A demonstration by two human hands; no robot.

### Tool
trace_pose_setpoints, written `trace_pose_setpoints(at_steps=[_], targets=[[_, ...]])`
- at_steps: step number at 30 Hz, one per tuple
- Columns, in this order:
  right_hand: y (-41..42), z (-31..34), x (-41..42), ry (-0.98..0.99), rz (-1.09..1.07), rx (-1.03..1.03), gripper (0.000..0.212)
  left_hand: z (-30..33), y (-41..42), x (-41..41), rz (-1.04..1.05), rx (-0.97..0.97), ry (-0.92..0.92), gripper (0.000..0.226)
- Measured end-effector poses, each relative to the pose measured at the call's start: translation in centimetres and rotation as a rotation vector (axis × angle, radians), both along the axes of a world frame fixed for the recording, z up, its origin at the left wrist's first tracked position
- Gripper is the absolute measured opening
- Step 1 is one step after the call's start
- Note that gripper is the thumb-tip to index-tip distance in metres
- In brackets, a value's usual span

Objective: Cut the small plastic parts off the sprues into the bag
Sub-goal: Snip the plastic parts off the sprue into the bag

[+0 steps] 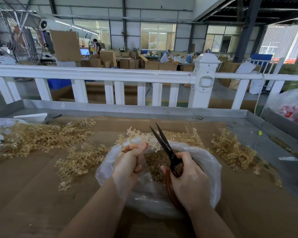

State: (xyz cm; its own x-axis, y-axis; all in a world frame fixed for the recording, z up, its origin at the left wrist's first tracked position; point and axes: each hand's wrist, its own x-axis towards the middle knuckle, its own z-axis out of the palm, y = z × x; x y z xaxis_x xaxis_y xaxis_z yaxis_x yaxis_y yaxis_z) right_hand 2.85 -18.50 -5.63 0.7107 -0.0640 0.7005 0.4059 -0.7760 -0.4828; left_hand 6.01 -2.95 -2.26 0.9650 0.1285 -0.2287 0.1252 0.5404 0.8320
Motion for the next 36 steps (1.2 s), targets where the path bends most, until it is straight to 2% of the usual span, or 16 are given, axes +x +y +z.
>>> trace_pose_setpoints(at_steps=[3,5,9,13,18,22,27,36], targets=[[0.0,0.1,-0.1,0.002,0.029,-0.005,0.035,-0.1,0.2,-0.1,-0.018,0.095,0.006,0.019],[0.0,0.2,-0.1,0.008,0.034,-0.029,0.034,0.2,0.0,-0.1,-0.018,0.122,0.011,0.022],[0.0,0.3,-0.2,0.003,0.023,-0.062,0.035,0.5,-0.1,-0.2,-0.005,0.161,0.029,0.045],[0.0,0.3,-0.2,0.021,0.035,-0.049,0.037,0.3,-0.1,0.2,0.01,0.167,0.046,0.028],[-0.1,0.2,-0.2,0.031,0.047,-0.042,0.039,0.1,0.4,0.8,0.046,0.118,0.036,0.034],[-0.1,0.3,-0.3,0.068,0.056,-0.107,0.039,0.5,1.0,0.8,0.032,0.161,-0.007,0.017],[0.0,0.4,-0.6,0.099,0.091,-0.133,0.04,0.5,1.6,0.7,0.048,0.069,-0.03,0.026],[0.0,0.5,-0.7,0.161,0.151,-0.152,0.041,0.3,1.3,0.9,0.082,0.073,-0.005,0.029]])
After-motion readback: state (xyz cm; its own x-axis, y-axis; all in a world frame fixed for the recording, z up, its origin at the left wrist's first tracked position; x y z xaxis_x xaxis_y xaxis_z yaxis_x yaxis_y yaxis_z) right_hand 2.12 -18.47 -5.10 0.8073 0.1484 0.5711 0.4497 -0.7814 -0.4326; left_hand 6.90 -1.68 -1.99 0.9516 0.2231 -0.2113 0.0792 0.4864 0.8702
